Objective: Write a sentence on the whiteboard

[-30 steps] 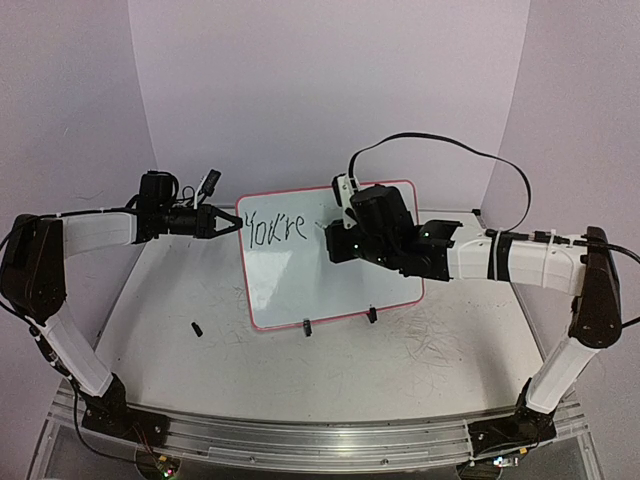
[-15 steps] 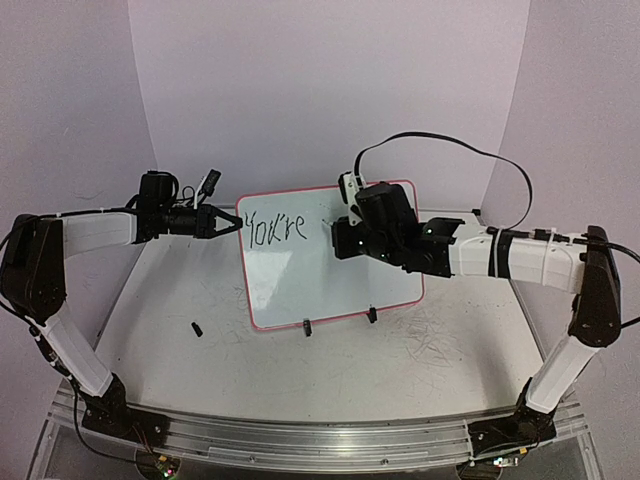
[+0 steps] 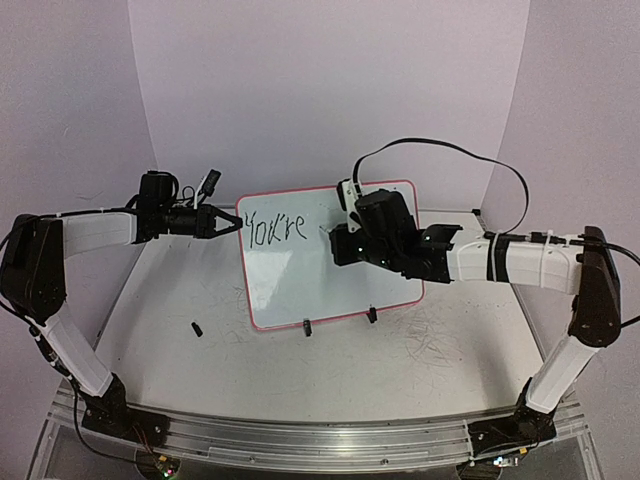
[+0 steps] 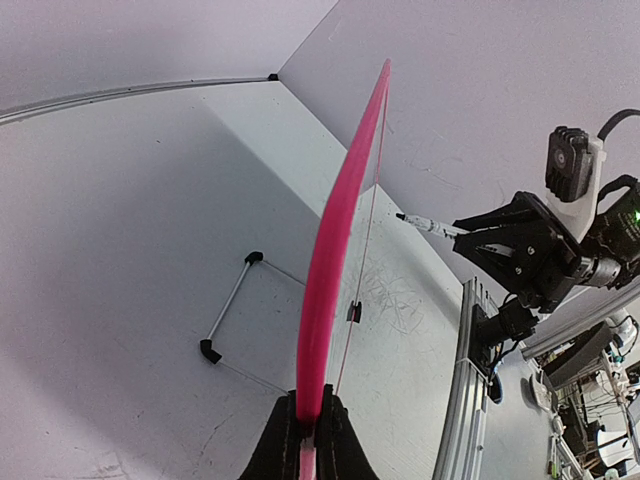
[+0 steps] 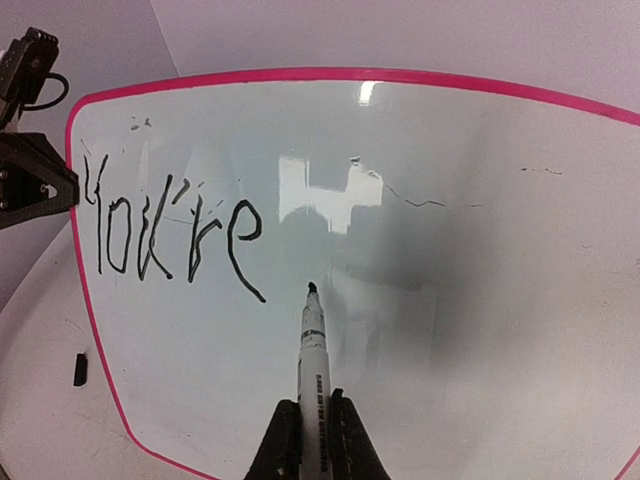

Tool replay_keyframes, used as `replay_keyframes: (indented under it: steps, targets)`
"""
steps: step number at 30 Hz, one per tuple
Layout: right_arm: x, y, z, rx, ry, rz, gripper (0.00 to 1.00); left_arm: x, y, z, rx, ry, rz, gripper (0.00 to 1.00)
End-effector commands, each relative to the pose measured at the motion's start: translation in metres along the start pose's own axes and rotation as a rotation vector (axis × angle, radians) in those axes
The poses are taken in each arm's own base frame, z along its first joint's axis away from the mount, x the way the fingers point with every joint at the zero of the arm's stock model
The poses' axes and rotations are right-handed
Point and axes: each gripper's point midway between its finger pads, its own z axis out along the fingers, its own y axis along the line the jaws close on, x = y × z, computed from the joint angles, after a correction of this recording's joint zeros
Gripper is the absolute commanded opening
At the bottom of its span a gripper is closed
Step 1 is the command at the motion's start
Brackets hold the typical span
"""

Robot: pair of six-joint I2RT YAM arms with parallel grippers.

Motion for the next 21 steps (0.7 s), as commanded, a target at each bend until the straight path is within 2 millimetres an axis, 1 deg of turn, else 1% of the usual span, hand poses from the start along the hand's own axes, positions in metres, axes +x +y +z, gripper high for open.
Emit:
replay_keyframes:
  steps: [1, 5, 13, 21]
  targets:
    - [-0.016, 0.005, 0.0, -0.024, -0.056, 0.031, 0.0, -0.011, -0.015, 0.0, 0.01, -0.006, 0.041, 0.0]
    - [-0.02, 0.012, 0.001, -0.057, -0.068, 0.034, 0.0, -0.011, -0.015, 0.0, 0.011, -0.006, 0.041, 0.0]
    - [-0.025, -0.004, 0.008, 0.038, -0.09, 0.079, 0.0, -0.011, -0.016, 0.0, 0.014, -0.006, 0.042, 0.0]
    - [-0.025, -0.005, 0.013, 0.038, -0.087, 0.082, 0.0, -0.011, -0.016, 0.0, 0.018, -0.005, 0.042, 0.0]
